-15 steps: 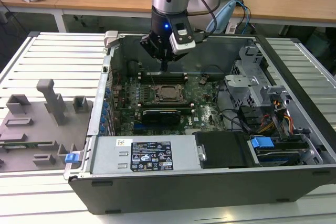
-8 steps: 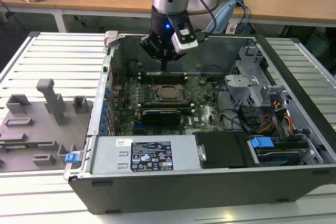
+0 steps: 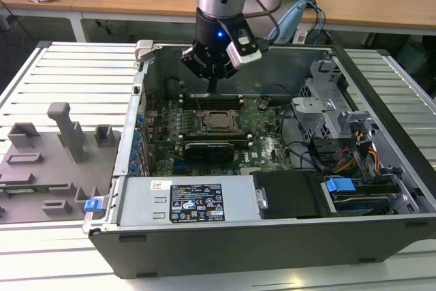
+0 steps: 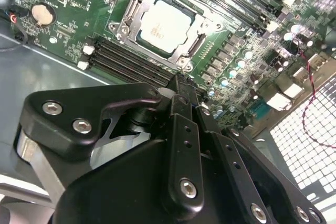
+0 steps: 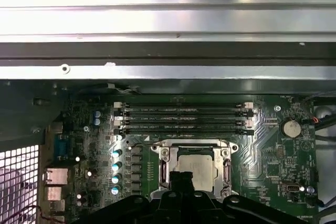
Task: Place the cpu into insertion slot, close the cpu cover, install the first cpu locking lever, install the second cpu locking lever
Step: 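Install the first cpu locking lever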
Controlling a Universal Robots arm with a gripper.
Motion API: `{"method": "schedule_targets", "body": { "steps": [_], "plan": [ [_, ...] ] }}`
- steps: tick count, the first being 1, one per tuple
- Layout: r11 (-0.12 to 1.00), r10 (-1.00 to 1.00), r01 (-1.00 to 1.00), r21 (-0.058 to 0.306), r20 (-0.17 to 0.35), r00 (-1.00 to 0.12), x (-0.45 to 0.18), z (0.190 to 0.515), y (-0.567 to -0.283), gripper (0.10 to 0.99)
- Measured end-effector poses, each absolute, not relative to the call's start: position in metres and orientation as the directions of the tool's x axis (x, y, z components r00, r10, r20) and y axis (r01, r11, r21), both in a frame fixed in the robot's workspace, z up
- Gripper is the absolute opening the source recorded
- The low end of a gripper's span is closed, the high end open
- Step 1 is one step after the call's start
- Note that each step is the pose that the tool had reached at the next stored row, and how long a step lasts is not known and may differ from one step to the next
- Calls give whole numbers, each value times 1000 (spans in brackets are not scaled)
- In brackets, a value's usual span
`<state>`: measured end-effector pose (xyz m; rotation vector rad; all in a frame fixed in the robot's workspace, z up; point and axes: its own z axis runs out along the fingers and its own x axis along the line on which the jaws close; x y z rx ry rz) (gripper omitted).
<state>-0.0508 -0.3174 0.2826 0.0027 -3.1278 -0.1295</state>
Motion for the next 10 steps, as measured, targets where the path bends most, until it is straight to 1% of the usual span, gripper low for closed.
{"method": "schedule_targets", "body": {
  "steps": [10],
  "plan": [
    [997, -4, -4, 83, 1, -1000, -72, 282, -317, 106]
  ]
}}
